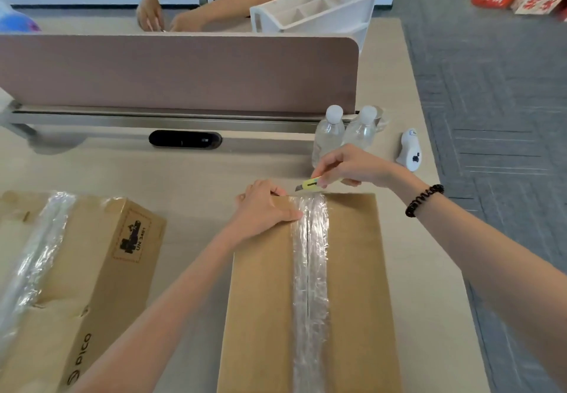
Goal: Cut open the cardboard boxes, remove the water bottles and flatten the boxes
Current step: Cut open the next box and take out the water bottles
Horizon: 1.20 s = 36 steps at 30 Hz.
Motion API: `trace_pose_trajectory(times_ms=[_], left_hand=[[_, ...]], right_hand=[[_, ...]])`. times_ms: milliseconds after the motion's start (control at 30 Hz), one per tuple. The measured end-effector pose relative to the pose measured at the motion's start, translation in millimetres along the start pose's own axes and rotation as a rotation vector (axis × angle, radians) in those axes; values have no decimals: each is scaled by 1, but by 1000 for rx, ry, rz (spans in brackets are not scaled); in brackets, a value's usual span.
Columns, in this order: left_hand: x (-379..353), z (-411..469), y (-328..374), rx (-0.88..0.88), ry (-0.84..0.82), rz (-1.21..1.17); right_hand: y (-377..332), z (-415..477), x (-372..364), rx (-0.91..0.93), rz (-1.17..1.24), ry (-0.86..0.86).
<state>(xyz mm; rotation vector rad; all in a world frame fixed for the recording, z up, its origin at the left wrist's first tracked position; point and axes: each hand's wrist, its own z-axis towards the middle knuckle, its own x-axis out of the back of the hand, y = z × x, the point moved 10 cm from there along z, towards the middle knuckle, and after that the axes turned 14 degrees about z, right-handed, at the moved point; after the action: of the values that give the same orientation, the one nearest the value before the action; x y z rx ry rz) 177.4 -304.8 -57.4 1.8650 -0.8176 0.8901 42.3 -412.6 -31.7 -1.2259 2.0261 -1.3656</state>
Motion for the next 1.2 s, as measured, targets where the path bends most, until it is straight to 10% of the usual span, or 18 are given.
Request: trace_pose_trajectory(times_ms=[1200], left_hand=[[8,-13,8,1,111,-67]], right_hand=[[-13,34,-11,-107,-297,-243]])
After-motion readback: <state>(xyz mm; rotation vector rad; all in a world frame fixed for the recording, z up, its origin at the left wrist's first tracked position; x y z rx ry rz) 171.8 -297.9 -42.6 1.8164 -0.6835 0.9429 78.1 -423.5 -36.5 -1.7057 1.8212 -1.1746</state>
